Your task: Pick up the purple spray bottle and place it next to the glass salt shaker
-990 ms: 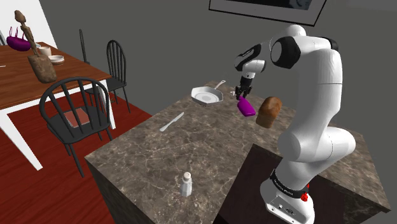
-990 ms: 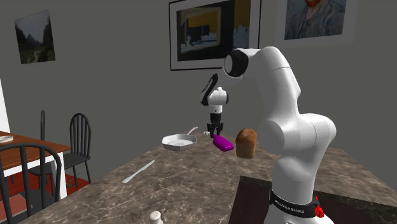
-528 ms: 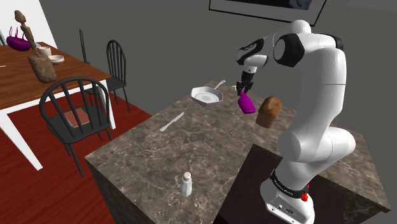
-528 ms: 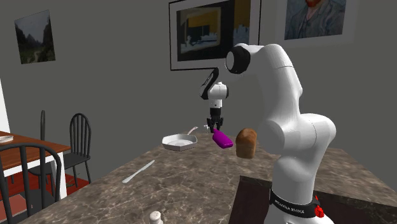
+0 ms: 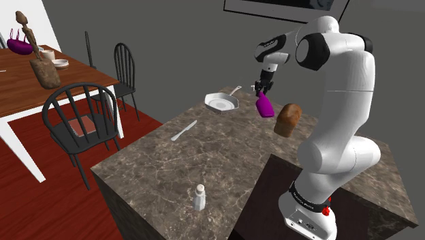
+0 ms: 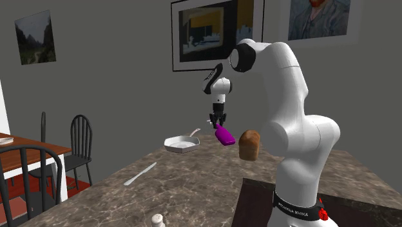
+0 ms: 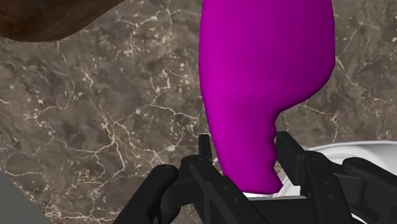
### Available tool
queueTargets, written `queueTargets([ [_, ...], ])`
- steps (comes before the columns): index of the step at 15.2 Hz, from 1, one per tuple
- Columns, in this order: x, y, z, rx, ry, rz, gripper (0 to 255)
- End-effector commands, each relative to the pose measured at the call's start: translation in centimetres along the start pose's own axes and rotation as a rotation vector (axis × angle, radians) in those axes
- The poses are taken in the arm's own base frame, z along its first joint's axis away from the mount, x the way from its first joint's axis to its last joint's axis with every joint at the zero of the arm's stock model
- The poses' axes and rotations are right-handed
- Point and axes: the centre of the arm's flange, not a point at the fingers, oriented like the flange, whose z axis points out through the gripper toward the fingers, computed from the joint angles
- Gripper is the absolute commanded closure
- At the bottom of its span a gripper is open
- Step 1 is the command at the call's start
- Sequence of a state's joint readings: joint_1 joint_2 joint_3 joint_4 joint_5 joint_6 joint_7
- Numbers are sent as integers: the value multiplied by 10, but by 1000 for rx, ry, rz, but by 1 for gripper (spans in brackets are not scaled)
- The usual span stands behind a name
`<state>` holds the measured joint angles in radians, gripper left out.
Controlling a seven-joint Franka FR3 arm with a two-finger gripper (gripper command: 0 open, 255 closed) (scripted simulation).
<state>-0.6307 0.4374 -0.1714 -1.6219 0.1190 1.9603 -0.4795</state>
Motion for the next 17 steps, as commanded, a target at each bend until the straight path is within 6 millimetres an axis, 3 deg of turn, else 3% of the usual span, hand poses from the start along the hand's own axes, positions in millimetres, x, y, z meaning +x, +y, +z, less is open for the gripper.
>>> queueTargets([
  [1,-1,0,-10,0,0,0,255],
  [6,-3,-2,-36,0,0,0,255],
  [17,-72,-129,-23,0,0,0,255],
])
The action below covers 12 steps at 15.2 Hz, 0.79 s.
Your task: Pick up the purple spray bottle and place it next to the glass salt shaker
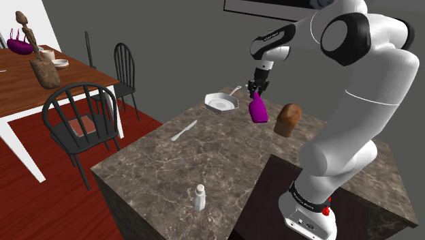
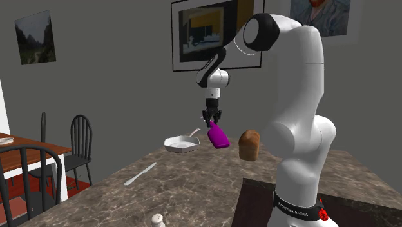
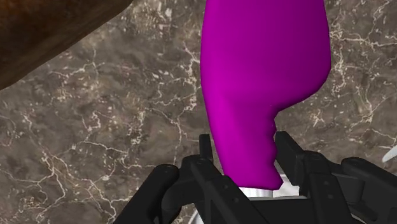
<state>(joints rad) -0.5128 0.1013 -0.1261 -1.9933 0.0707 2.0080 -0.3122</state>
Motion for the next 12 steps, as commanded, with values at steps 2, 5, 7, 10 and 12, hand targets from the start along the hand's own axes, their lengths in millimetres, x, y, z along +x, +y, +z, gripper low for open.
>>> queueTargets([
  [2,-20,-35,7,-1,1,1,255],
  [5,-39,-70,10,-1,1,1,255],
  [7,-52,-93,13,-1,1,1,255],
  [10,-70,-128,16,-1,1,1,255],
  [12,-83,-151,19,-1,1,1,255],
])
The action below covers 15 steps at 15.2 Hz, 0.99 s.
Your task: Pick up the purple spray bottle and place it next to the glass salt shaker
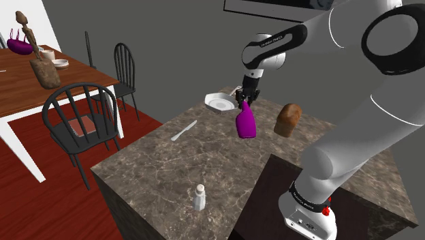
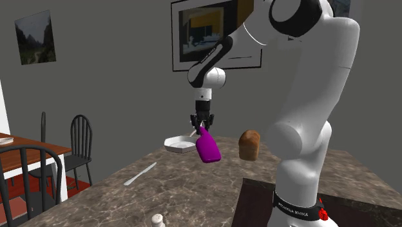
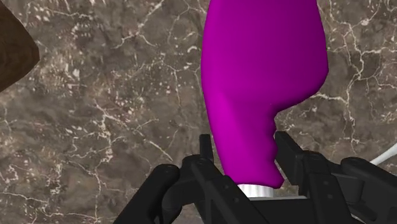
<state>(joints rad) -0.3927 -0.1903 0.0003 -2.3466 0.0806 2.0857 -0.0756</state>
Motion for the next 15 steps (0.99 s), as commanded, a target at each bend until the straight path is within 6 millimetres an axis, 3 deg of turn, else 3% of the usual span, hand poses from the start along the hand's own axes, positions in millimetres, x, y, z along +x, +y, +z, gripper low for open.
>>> queueTargets([
  [1,-11,-23,3,0,0,1,255],
  [15,-99,-185,20,0,0,1,255],
])
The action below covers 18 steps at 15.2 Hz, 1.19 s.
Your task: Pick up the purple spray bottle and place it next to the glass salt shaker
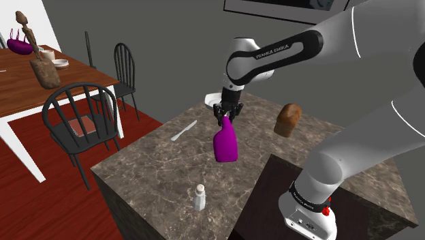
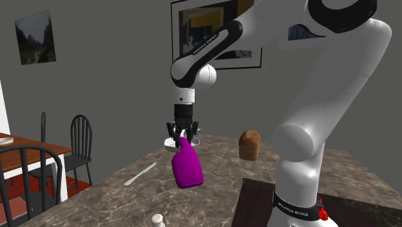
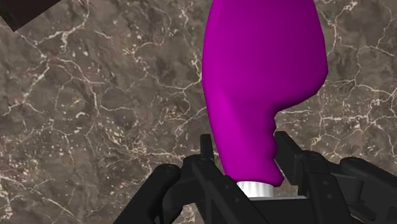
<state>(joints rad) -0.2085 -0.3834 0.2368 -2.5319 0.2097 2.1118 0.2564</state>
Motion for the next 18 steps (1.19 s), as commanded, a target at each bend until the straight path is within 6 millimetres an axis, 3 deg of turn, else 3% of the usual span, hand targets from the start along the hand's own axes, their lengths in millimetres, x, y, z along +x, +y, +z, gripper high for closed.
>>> queueTargets([
  [1,-16,-22,2,0,0,1,255],
  [4,-35,-57,5,0,0,1,255],
  [5,-36,-59,6,0,0,1,255],
  [18,-31,-54,74,0,0,1,255],
])
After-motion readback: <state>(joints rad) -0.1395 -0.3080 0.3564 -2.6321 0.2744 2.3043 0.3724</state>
